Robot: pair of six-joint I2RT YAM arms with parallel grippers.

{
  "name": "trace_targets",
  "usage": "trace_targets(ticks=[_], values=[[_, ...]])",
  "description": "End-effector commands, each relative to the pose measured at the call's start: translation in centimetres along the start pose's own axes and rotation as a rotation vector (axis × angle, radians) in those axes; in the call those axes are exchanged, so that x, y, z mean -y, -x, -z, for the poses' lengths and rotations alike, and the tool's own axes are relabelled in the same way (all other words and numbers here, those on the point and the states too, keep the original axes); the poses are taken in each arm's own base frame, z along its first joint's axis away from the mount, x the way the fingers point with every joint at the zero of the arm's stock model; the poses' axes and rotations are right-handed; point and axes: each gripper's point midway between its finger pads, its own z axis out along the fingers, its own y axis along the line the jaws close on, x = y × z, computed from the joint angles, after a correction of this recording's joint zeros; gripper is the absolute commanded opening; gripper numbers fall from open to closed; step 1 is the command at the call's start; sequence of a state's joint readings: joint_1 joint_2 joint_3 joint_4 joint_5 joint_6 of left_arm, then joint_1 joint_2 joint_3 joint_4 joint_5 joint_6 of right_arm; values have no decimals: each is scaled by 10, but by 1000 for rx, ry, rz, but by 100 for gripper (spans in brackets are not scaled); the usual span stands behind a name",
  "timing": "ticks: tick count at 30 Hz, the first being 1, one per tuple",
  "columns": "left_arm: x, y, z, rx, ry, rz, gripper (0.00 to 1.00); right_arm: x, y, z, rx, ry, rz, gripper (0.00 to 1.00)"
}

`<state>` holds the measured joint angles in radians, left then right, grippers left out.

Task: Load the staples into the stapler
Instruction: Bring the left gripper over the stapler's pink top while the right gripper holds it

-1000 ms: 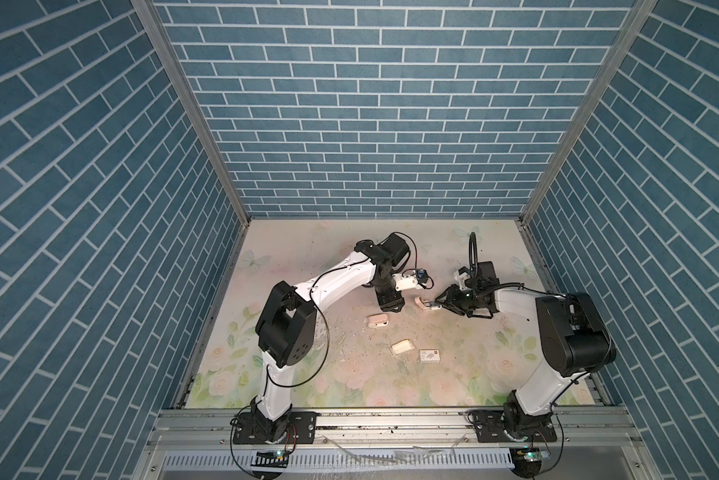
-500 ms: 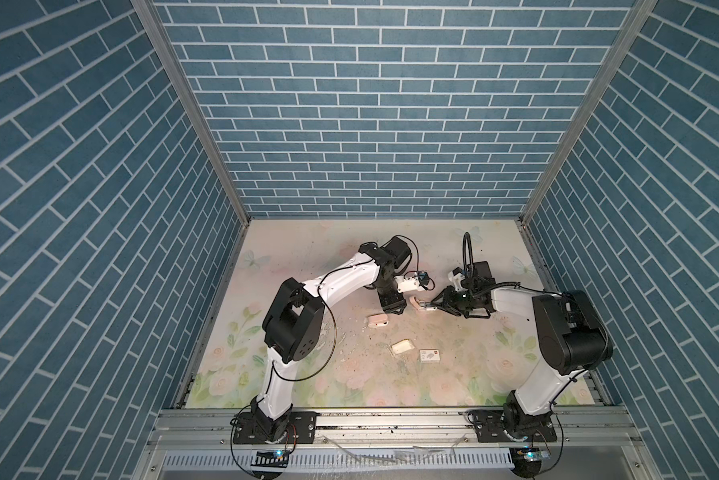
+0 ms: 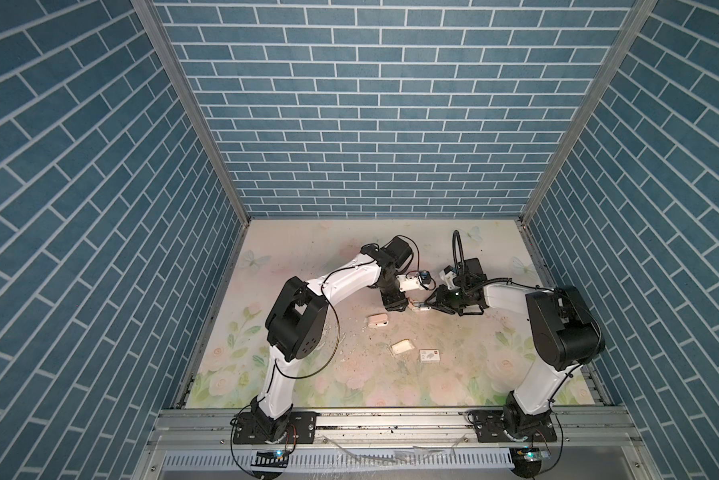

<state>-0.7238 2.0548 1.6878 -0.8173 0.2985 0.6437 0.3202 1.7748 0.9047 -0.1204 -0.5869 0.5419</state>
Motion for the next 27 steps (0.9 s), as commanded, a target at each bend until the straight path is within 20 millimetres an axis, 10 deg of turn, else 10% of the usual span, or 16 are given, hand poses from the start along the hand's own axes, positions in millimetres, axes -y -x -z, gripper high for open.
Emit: trace_targets(ticks=[1,11,27], values=[[-2,-10,-14,-25,-6,-11,63,-1,-3,-3,-23,-18,32,33],[-5,-8,-18,-19,-6,-52,61,-2,3,-3,-1,-46,45,33],[-7,3,-17,-13,-40,-85,49,-3,16,57,157,-79,7,34]])
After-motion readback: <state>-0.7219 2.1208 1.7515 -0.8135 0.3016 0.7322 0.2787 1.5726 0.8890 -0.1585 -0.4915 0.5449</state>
